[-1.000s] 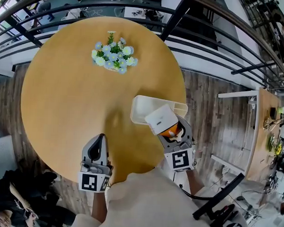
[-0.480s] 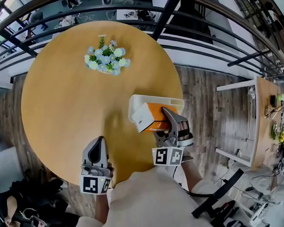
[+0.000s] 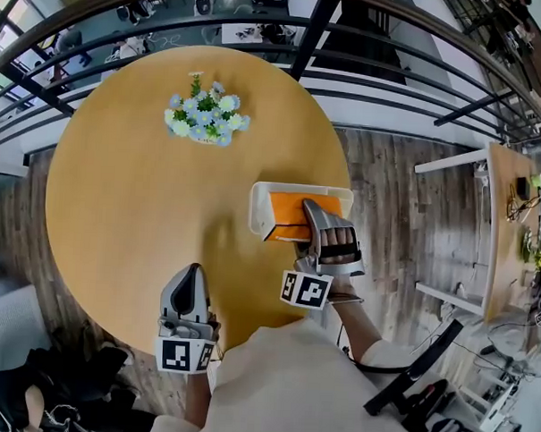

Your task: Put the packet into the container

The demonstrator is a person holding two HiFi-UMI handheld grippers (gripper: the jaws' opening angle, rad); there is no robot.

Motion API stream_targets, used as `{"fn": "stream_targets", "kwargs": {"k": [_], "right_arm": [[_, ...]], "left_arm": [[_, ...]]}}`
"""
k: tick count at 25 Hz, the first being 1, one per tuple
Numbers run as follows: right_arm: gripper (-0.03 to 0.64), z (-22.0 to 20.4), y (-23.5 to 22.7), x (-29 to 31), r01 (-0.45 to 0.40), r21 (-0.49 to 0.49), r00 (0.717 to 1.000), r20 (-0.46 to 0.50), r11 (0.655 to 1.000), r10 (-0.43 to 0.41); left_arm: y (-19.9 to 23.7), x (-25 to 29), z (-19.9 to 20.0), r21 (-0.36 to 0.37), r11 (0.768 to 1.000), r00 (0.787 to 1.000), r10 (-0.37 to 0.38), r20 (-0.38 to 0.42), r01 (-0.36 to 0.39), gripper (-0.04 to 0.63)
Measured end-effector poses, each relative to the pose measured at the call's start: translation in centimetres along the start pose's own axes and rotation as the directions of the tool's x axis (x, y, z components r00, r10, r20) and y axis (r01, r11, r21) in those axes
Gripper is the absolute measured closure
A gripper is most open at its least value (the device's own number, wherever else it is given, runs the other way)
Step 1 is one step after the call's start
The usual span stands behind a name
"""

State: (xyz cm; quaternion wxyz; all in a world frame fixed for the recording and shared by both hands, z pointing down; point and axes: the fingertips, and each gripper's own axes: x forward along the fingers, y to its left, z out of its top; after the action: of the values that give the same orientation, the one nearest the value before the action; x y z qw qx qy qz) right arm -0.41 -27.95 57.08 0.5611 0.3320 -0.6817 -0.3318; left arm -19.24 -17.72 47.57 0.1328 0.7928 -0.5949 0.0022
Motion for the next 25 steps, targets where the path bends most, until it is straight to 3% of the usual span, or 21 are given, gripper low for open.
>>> {"fn": "stream_targets", "kwargs": {"k": [7, 10, 16, 22, 25], "right_arm": [[0.279, 0.3, 2.0, 1.6, -0.215, 0.023, 0.977, -0.001, 0.976, 0.215], [0.279, -0.2, 2.8, 2.6, -0.33, 0.015, 0.944, -0.017, 0.944, 0.33], [0.279, -0.5, 4.2, 3.8, -0.479, 0.005, 0.878, -0.016, 0.878, 0.479], [0.279, 0.0, 5.5, 4.6, -0.568, 0.022, 0.823, -0.008, 0.823, 0.568], [0.279, 0.0, 6.0, 4.7, -0.623, 0.027, 0.782, -0.004, 0.782, 0.623]], "left_arm": [[1.1, -0.5, 0.6, 0.001, 1.0, 1.0, 0.025, 0.007, -0.025, 0.589], [1.3, -0.4, 0.8, 0.004, 1.0, 1.0, 0.027, 0.013, -0.027, 0.591], [1.5, -0.3, 0.9, 0.007, 0.999, 0.999, 0.032, 0.022, -0.032, 0.591], [1.8, -0.4, 1.2, 0.008, 0.999, 0.999, 0.039, 0.021, -0.04, 0.591], [1.8, -0.5, 1.3, 0.009, 0.999, 0.999, 0.044, 0.022, -0.044, 0.591]]}}
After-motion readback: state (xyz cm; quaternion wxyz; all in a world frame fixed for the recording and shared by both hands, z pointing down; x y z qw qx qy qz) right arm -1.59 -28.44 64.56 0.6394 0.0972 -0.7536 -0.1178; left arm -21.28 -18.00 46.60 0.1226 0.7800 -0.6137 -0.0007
